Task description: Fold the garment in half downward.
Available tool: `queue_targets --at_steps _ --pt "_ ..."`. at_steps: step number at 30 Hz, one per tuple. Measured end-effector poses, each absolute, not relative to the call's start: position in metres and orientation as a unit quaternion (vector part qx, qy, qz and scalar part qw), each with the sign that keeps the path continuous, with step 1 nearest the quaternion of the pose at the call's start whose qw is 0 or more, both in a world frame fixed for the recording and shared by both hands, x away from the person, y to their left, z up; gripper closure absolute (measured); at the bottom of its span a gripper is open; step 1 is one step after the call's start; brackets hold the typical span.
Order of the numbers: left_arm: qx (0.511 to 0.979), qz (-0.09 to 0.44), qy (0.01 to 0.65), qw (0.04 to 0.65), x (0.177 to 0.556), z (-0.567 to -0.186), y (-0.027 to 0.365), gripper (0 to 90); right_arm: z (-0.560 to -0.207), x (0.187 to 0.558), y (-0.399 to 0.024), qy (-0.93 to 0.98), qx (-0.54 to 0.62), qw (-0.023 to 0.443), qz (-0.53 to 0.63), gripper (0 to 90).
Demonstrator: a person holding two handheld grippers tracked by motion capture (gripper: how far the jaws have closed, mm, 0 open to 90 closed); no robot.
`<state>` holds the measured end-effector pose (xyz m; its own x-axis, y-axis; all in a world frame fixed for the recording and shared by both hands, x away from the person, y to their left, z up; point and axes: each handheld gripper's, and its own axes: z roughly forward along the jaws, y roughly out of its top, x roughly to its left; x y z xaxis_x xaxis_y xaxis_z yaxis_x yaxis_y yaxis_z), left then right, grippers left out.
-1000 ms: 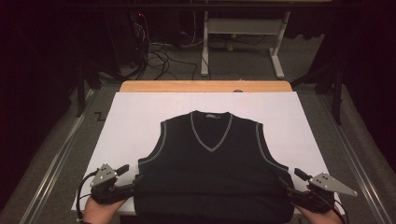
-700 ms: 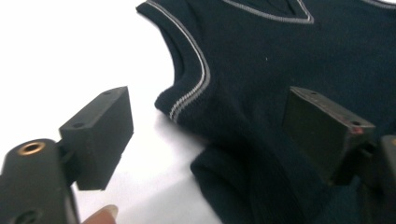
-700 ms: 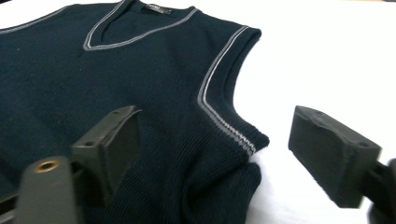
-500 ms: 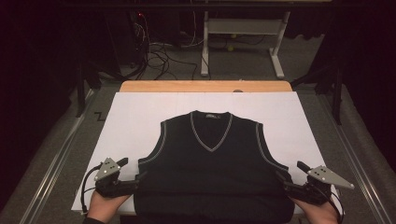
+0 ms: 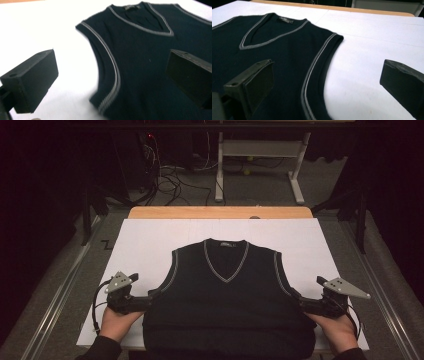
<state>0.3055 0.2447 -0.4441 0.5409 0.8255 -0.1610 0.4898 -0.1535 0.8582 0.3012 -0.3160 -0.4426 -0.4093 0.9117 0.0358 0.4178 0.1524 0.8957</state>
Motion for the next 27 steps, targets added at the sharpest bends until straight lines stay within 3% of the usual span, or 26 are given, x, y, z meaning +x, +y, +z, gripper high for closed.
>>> queue_targets --at_steps 27 --pt "0.739 0.170 0.476 0.444 0.408 -0.406 0.215 0.0 -0.415 0.380 -0.295 0.719 0.479 0.277 0.421 3.6"
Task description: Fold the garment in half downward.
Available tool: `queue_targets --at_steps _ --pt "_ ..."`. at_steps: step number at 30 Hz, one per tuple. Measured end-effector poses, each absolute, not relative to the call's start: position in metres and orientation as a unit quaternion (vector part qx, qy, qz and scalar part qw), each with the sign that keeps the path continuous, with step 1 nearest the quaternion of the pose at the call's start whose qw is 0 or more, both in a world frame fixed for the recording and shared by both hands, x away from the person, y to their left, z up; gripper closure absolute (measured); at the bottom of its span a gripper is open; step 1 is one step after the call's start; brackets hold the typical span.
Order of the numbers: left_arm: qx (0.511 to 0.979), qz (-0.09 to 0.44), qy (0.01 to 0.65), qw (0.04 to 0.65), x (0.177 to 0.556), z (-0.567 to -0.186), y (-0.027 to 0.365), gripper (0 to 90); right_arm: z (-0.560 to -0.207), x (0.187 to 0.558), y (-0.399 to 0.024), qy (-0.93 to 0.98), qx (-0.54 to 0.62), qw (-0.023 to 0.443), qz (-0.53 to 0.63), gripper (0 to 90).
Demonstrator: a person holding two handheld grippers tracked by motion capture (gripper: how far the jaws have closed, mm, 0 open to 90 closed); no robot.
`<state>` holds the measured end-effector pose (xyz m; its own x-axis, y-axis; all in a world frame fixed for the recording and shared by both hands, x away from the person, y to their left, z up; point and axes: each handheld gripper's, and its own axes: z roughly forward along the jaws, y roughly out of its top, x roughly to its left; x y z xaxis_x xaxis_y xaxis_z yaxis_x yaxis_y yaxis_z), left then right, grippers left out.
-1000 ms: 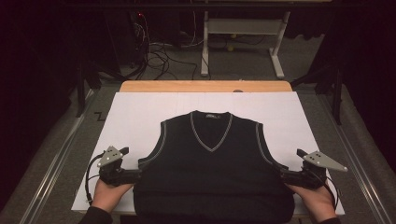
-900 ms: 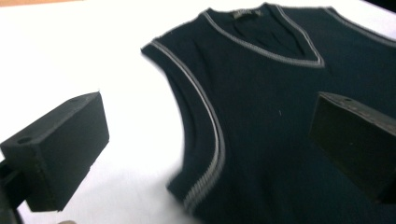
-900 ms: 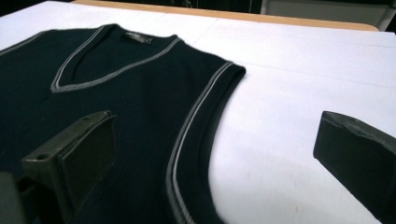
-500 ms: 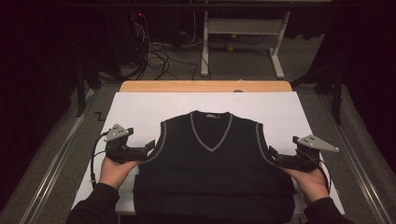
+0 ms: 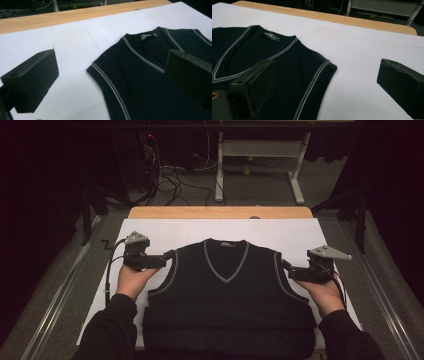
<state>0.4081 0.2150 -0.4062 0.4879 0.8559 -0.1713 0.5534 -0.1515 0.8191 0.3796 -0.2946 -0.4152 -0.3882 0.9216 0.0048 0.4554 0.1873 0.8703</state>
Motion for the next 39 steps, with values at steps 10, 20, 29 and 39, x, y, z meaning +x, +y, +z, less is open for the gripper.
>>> queue_targets --at_steps 10,20,29,39 --pt "0.734 0.134 0.521 0.415 0.446 -0.442 0.195 3.8 -0.431 0.416 -0.285 0.724 0.509 0.252 0.391 8.9" --pt "0.746 0.115 0.559 0.343 0.460 -0.473 0.176 21.2 -0.441 0.421 -0.279 0.740 0.512 0.235 0.369 11.6" --pt "0.761 0.121 0.541 0.337 0.452 -0.472 0.166 54.3 -0.448 0.431 -0.276 0.747 0.521 0.220 0.349 20.4" --pt "0.775 0.131 0.514 0.345 0.444 -0.471 0.164 69.1 -0.468 0.456 -0.255 0.751 0.544 0.213 0.307 28.2"
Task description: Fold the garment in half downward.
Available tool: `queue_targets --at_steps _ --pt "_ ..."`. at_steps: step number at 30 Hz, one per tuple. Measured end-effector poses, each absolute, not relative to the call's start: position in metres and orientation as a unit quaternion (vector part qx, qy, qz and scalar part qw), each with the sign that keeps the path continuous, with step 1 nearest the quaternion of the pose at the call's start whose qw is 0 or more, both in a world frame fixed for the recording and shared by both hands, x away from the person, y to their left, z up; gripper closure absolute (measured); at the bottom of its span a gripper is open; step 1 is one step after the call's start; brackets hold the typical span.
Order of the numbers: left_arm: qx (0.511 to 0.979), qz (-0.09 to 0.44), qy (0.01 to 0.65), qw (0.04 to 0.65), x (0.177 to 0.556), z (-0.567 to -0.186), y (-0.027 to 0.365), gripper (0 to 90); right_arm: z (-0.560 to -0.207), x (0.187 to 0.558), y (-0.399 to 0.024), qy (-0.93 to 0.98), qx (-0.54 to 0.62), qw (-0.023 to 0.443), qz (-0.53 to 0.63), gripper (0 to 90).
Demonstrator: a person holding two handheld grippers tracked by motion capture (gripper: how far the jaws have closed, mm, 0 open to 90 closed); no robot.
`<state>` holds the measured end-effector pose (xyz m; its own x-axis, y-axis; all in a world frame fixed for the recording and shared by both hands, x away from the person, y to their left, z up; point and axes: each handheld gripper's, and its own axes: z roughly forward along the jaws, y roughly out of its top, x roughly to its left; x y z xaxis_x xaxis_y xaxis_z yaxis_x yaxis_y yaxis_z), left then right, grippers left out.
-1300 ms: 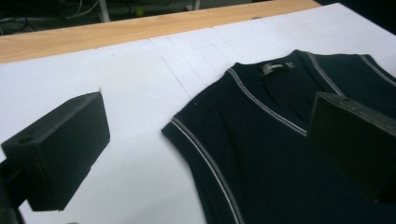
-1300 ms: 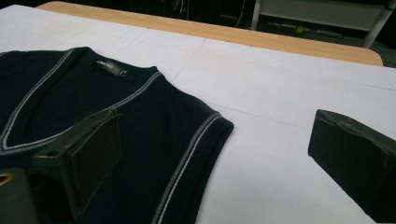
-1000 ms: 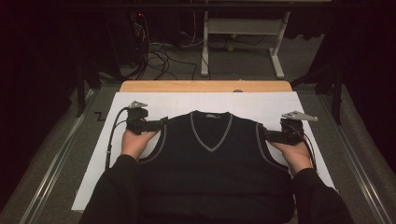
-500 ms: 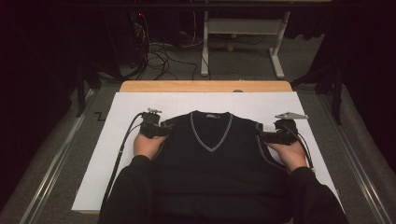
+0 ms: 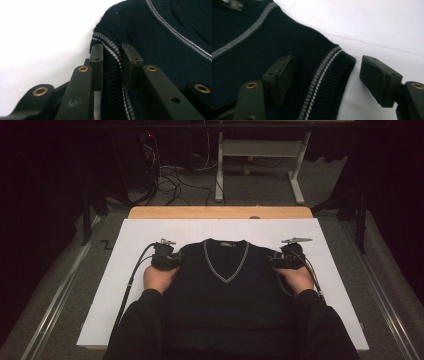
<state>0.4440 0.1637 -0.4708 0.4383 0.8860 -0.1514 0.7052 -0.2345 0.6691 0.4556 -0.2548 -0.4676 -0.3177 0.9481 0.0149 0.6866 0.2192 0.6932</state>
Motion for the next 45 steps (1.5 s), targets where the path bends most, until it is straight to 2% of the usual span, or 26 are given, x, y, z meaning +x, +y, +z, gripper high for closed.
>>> queue_targets --at_steps 2,7,13,14,18,25,30,37,45 --pt "0.775 0.133 0.511 0.349 0.443 -0.469 0.163 69.5 -0.468 0.456 -0.251 0.753 0.543 0.220 0.300 31.4" --pt "0.776 0.139 0.508 0.349 0.440 -0.467 0.161 70.0 -0.465 0.455 -0.247 0.763 0.531 0.216 0.299 52.9" --pt "0.773 0.138 0.506 0.359 0.439 -0.463 0.162 70.1 -0.463 0.453 -0.244 0.771 0.520 0.202 0.307 75.1" --pt "0.771 0.138 0.506 0.361 0.438 -0.462 0.163 70.2 -0.463 0.452 -0.244 0.772 0.519 0.202 0.307 76.3" --pt "0.755 0.148 0.510 0.385 0.438 -0.450 0.170 71.1 -0.451 0.449 -0.244 0.761 0.510 0.236 0.326 78.1" --pt "0.737 0.179 0.506 0.411 0.438 -0.425 0.179 71.3 -0.424 0.447 -0.251 0.744 0.499 0.270 0.352 78.1" --pt "0.720 0.197 0.503 0.435 0.440 -0.396 0.179 71.4 -0.397 0.443 -0.256 0.722 0.489 0.315 0.375 78.1" --pt "0.703 0.248 0.486 0.456 0.442 -0.355 0.176 71.5 -0.358 0.440 -0.264 0.689 0.477 0.362 0.409 78.3" --pt "0.689 0.269 0.483 0.469 0.445 -0.332 0.175 71.4 -0.327 0.439 -0.263 0.677 0.453 0.393 0.427 78.4"
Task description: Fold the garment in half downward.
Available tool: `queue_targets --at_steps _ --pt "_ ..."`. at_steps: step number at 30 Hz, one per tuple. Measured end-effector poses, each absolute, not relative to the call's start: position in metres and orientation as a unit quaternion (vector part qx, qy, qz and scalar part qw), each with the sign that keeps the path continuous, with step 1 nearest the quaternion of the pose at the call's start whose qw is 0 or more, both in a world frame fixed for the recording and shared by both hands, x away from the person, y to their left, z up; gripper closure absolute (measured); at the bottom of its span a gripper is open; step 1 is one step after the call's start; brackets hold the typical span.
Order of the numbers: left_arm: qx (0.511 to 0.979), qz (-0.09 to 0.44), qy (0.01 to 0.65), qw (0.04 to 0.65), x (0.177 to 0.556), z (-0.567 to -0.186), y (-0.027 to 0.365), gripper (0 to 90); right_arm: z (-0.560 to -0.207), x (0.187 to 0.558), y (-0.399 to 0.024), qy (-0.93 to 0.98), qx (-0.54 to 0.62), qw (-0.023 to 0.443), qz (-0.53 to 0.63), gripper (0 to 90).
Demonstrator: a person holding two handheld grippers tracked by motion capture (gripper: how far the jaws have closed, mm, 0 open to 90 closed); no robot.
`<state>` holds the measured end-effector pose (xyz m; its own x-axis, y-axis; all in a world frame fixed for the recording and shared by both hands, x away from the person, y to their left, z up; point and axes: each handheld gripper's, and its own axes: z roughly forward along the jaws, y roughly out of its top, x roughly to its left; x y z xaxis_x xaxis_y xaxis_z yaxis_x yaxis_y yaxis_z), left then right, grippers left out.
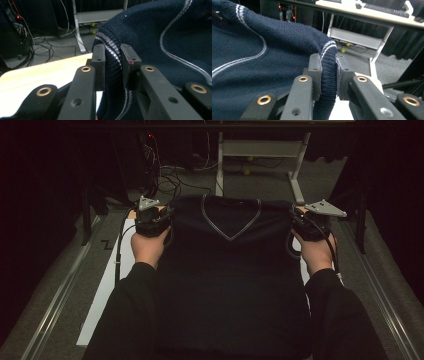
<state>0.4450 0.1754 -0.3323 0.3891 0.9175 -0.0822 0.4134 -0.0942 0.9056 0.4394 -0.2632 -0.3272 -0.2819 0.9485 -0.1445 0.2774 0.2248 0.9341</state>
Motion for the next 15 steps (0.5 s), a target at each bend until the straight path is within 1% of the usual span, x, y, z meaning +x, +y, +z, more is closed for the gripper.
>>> queue_targets --at_steps 3,7,12,15 --pt "0.697 0.268 0.482 0.460 0.444 -0.336 0.176 71.4 -0.327 0.439 -0.262 0.679 0.451 0.390 0.428 78.5" --pt "0.702 0.259 0.480 0.458 0.439 -0.345 0.179 71.4 -0.334 0.437 -0.260 0.686 0.450 0.384 0.423 78.5" --pt "0.710 0.247 0.480 0.452 0.430 -0.354 0.182 71.4 -0.343 0.427 -0.259 0.694 0.444 0.379 0.421 78.8" --pt "0.712 0.241 0.473 0.460 0.419 -0.357 0.186 71.4 -0.344 0.418 -0.258 0.698 0.435 0.379 0.424 78.9"
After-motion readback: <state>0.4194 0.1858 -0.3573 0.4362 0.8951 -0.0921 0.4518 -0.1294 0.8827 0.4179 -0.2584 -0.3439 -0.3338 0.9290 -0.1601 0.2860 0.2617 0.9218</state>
